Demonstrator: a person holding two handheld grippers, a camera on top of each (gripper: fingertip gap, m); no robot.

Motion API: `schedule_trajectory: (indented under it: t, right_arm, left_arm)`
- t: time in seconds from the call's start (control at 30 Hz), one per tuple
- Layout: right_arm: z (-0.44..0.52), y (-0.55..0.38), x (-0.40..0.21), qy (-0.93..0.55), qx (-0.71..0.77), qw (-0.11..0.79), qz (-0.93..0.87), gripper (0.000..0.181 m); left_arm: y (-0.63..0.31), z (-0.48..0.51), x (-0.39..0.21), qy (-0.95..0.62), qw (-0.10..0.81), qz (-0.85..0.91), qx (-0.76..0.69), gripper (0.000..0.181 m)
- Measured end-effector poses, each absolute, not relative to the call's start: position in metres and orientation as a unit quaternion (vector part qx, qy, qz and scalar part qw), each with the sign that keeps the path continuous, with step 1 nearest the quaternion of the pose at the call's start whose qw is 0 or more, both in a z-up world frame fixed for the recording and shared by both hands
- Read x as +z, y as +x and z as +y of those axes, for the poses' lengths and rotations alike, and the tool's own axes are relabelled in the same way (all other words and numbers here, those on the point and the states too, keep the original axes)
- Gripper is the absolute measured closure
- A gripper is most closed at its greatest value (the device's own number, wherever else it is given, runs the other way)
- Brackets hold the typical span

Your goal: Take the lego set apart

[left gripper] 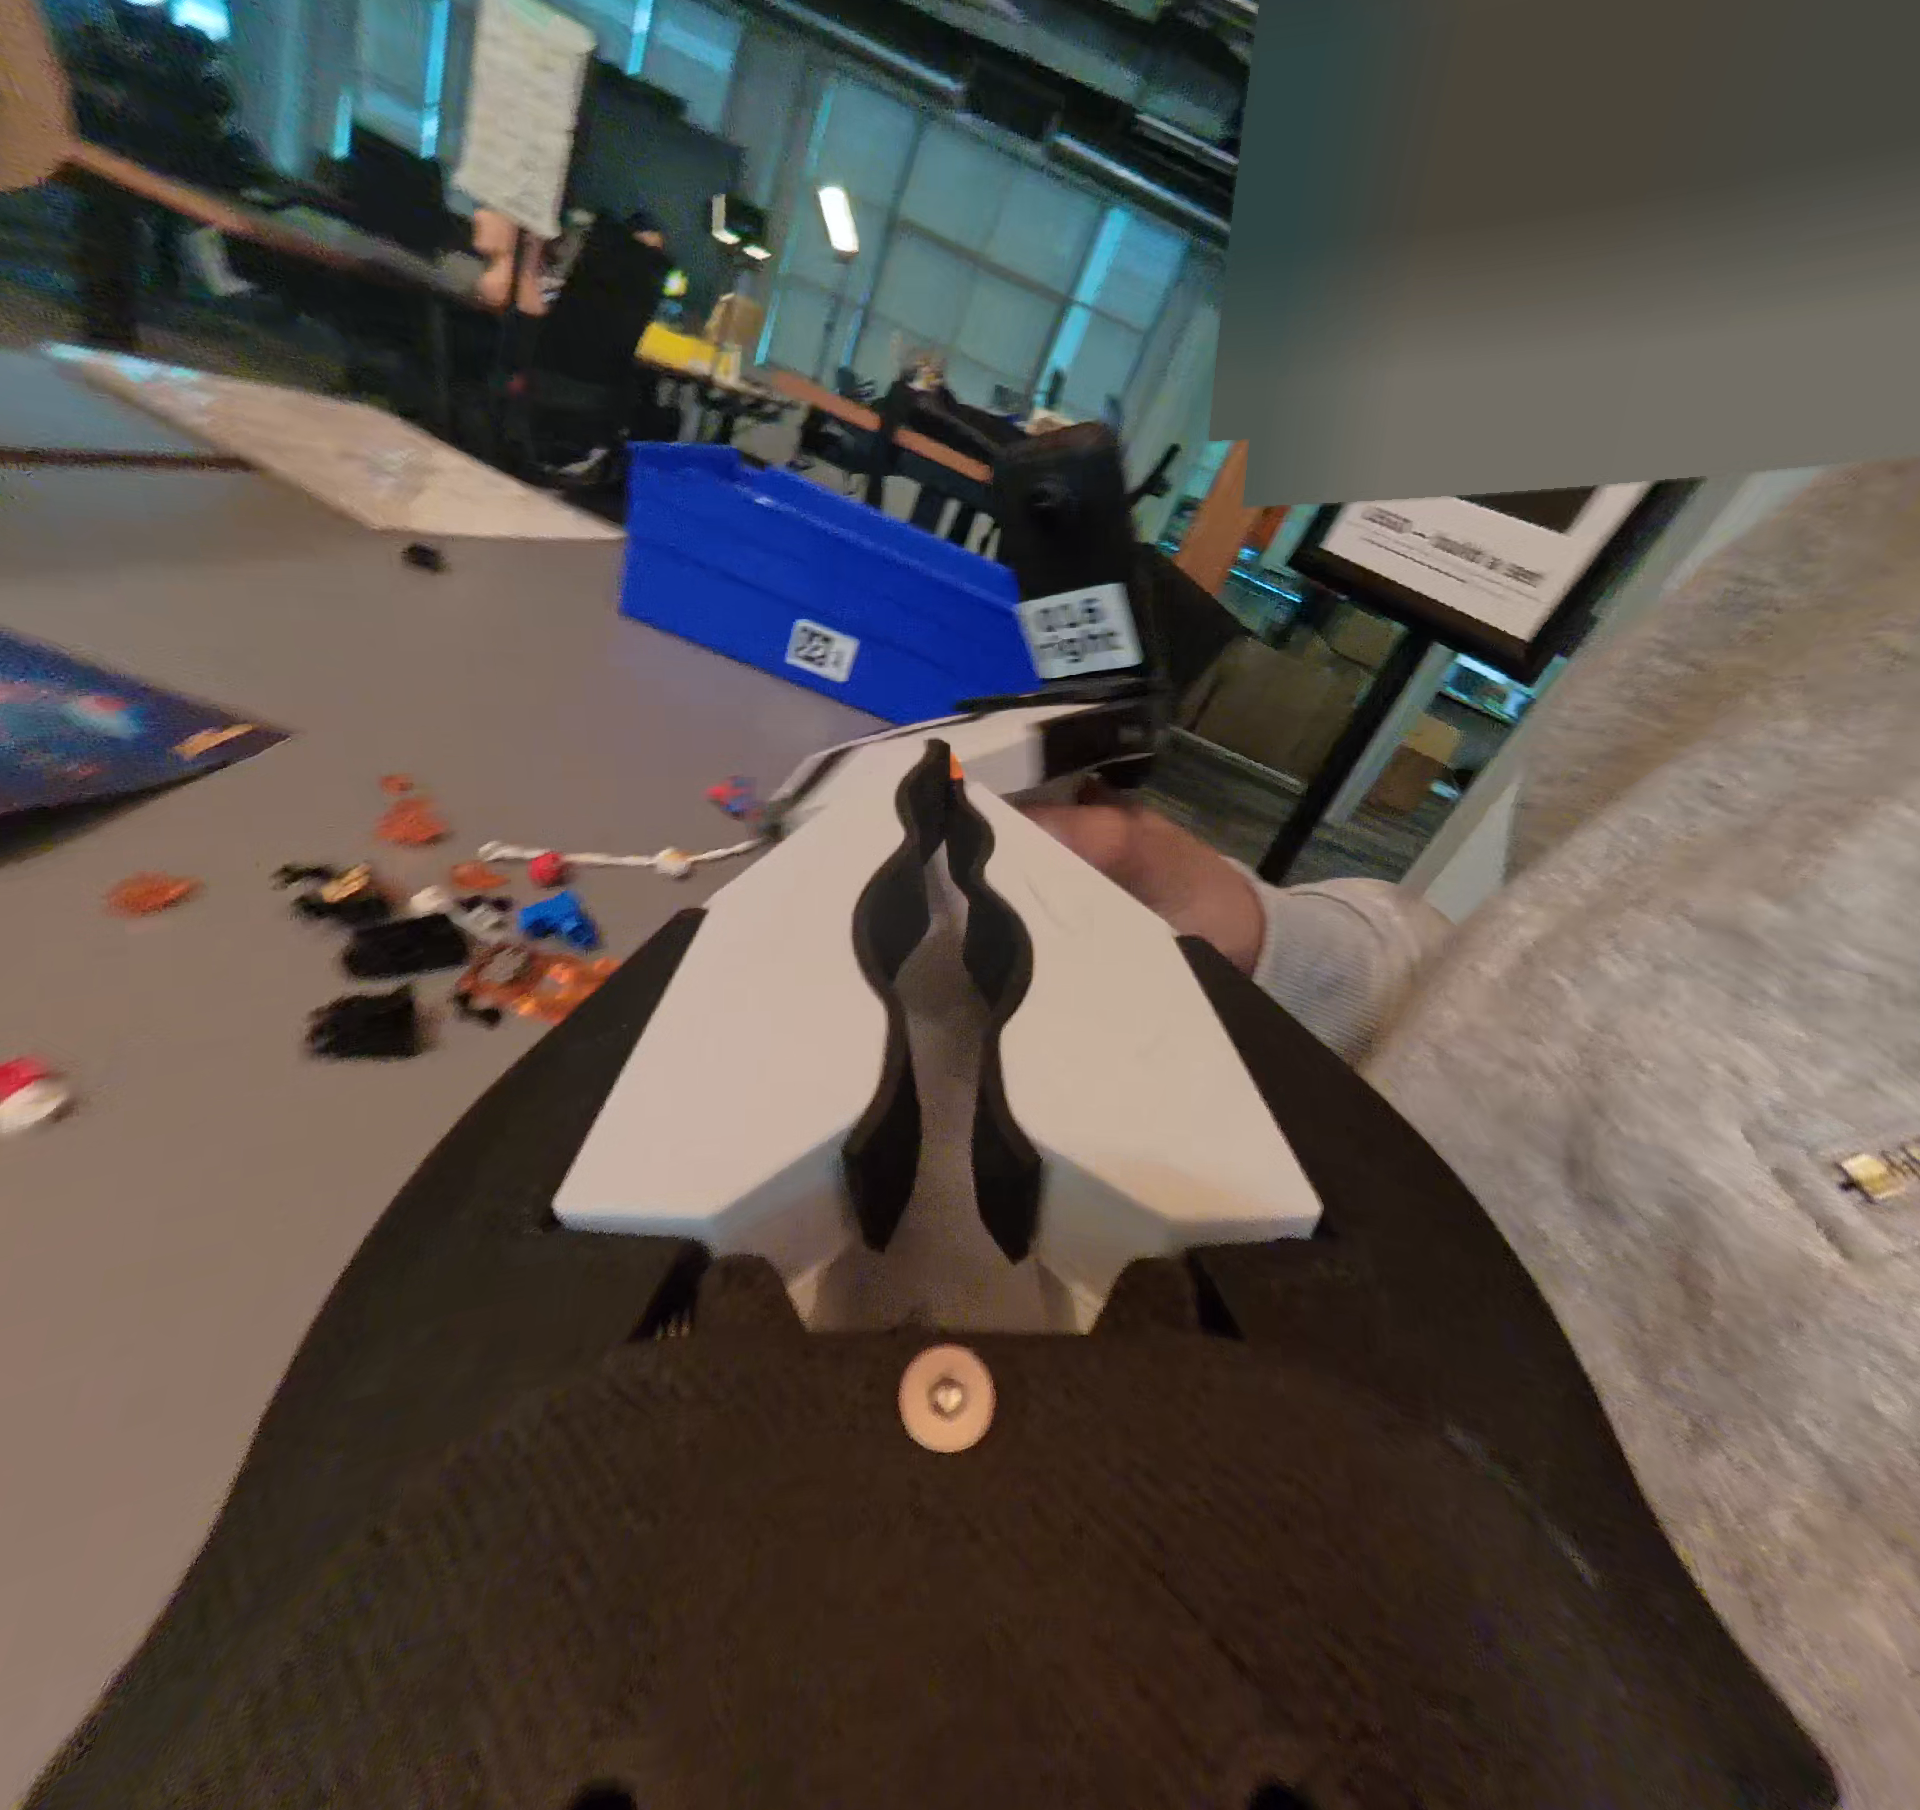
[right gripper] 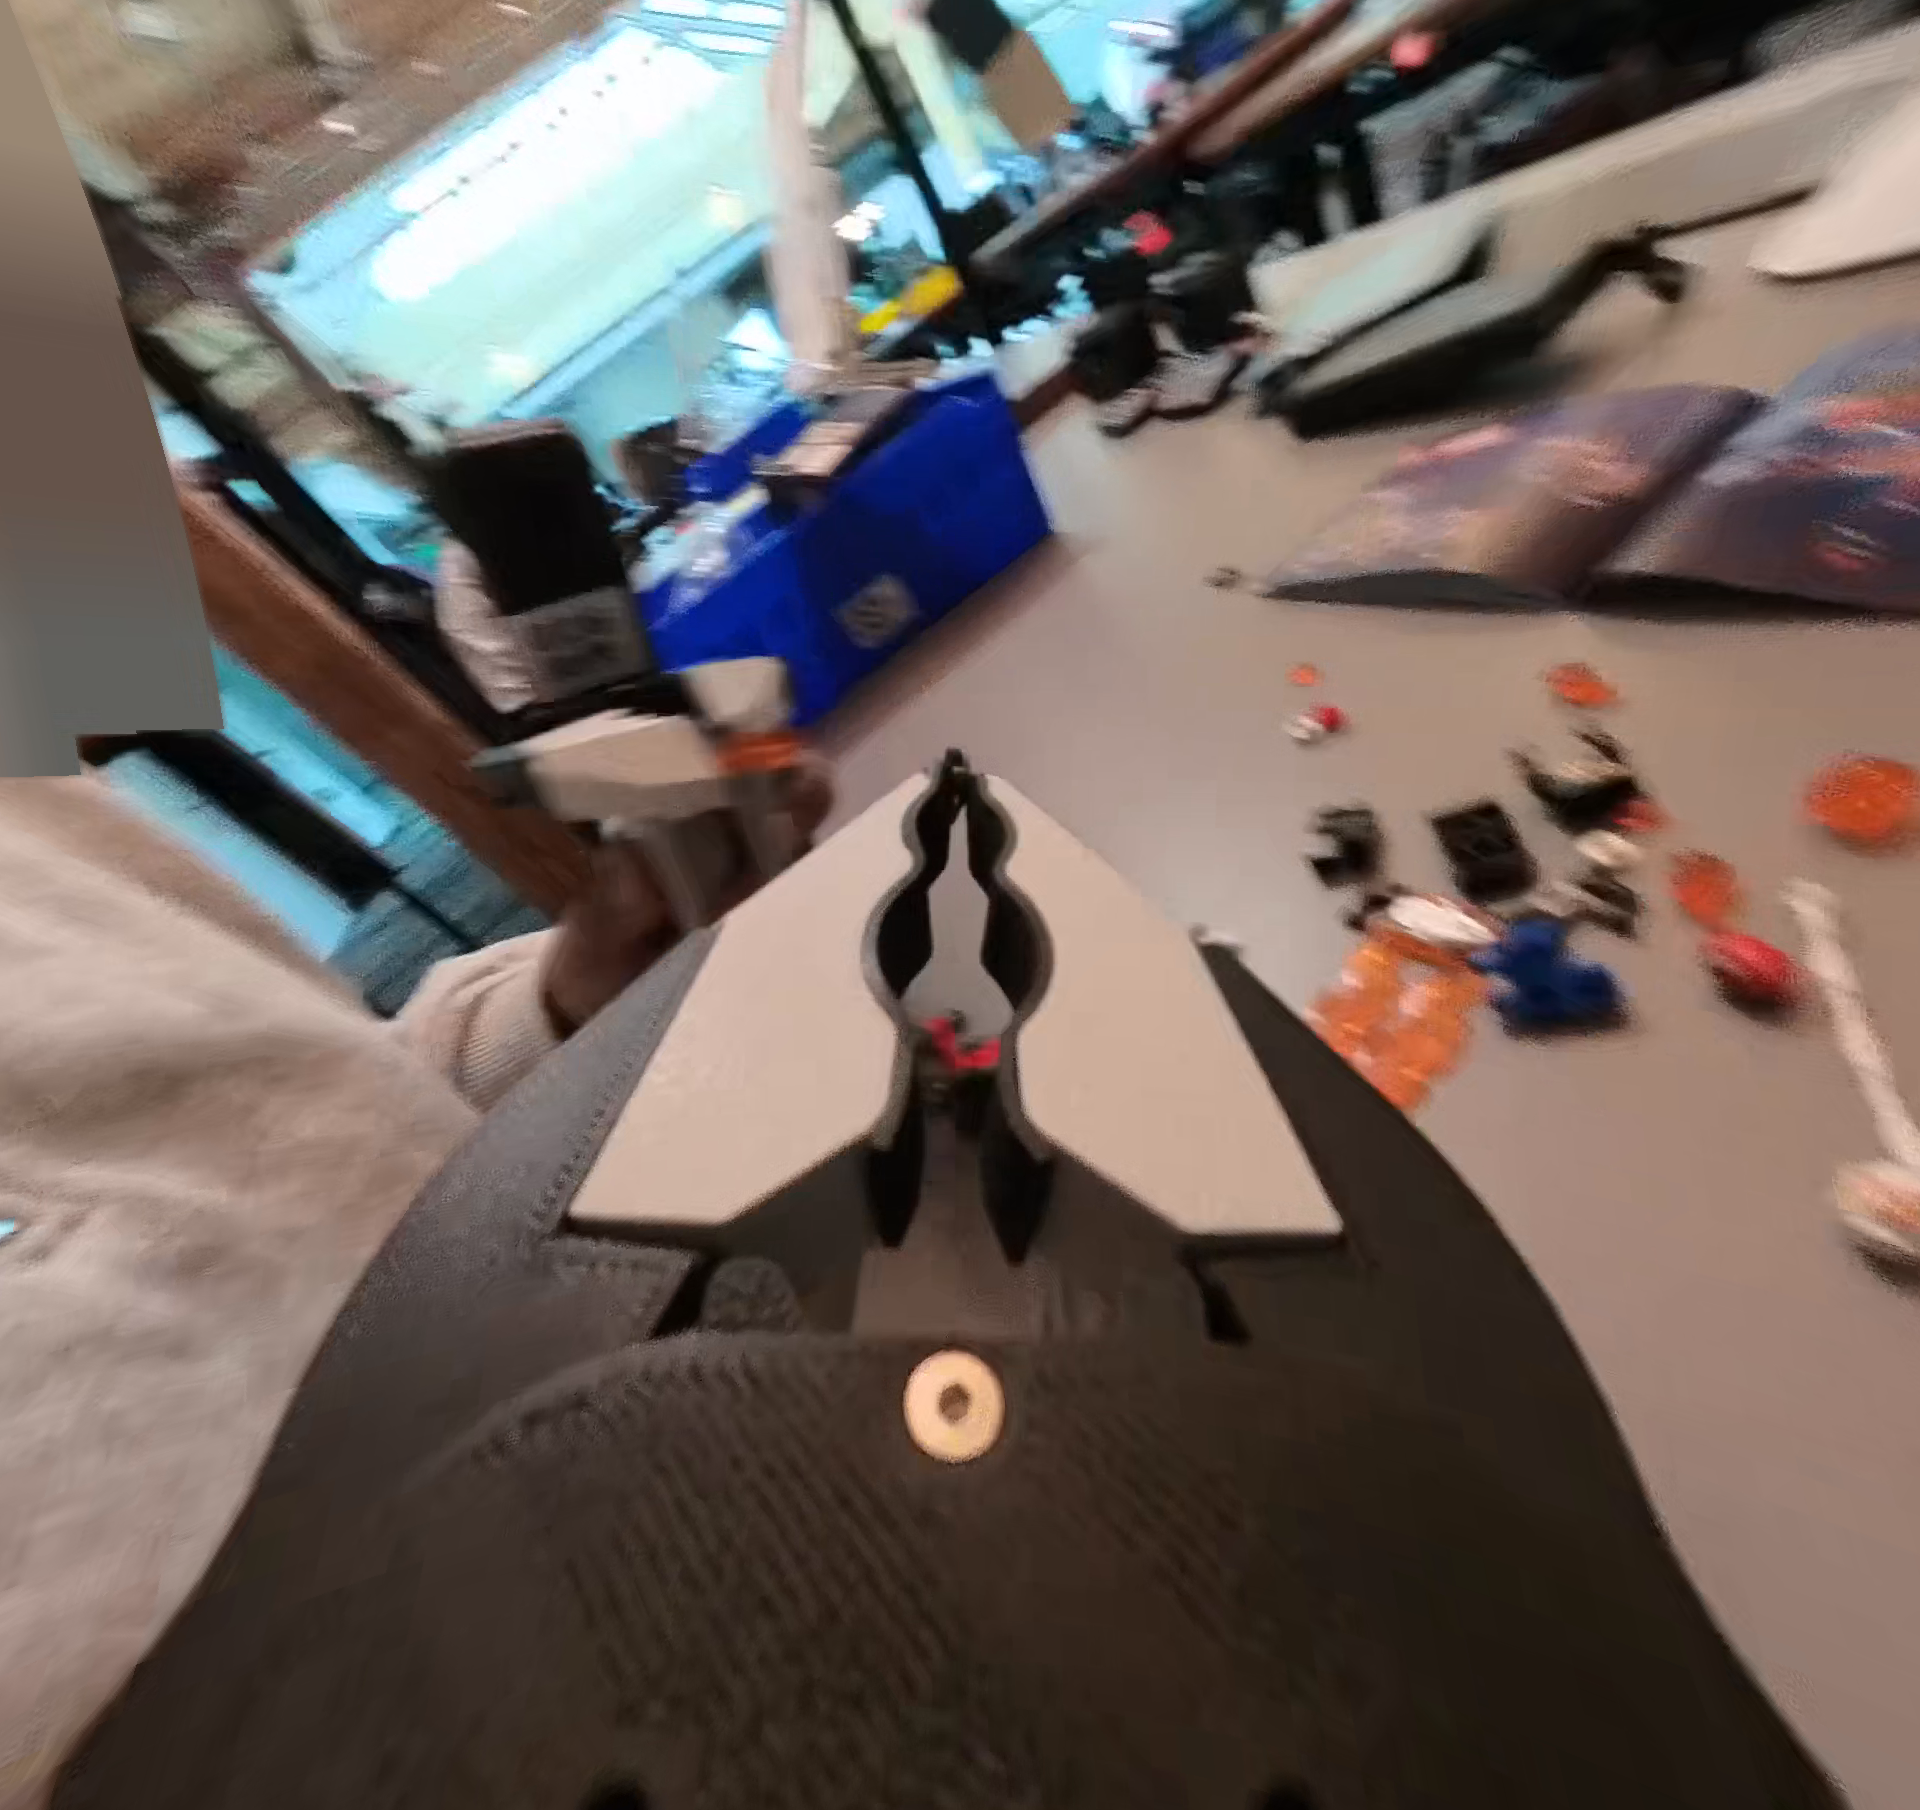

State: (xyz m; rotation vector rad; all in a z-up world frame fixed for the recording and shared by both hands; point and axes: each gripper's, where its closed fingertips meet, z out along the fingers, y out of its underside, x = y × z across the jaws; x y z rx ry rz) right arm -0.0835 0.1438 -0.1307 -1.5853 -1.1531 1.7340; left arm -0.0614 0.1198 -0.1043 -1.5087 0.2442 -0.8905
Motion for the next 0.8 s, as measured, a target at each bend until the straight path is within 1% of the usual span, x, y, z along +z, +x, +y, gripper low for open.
schedule_trajectory:
  t: [0.07, 0.1, 0.23, 0.33, 0.47, 0.6, 0.77, 0.8]
  right_arm:
    - [0.153, -0.079, -0.128, -0.584, 0.667, 0.248, -0.391, 0.18]
    - [0.156, -0.077, -0.125, -0.581, 0.678, 0.243, -0.379, 0.18]
    - [0.164, -0.073, -0.133, -0.601, 0.647, 0.261, -0.389, 0.18]
    - [0.173, -0.071, -0.145, -0.622, 0.627, 0.258, -0.392, 0.181]
    - [0.192, -0.066, -0.169, -0.674, 0.561, 0.249, -0.411, 0.18]
    - [0.205, -0.061, -0.198, -0.726, 0.495, 0.213, -0.427, 0.179]
    - [0.208, -0.061, -0.213, -0.747, 0.448, 0.203, -0.447, 0.178]
    - [0.209, -0.061, -0.213, -0.748, 0.443, 0.21, -0.448, 0.175]
  left_arm:
    - [-0.06, 0.13, -0.123, -0.705, 0.628, 0.124, -0.307, 0.181]
    - [-0.067, 0.132, -0.122, -0.708, 0.634, 0.115, -0.288, 0.181]
    - [-0.083, 0.131, -0.115, -0.678, 0.636, 0.057, -0.364, 0.181]
    - [-0.092, 0.138, -0.121, -0.695, 0.627, 0.04, -0.349, 0.181]
    - [-0.094, 0.15, -0.149, -0.744, 0.562, 0.012, -0.361, 0.181]
    - [-0.092, 0.161, -0.169, -0.78, 0.505, -0.004, -0.369, 0.181]
    - [-0.086, 0.178, -0.179, -0.805, 0.479, 0.011, -0.35, 0.18]
    - [-0.086, 0.18, -0.18, -0.806, 0.479, 0.01, -0.348, 0.179]
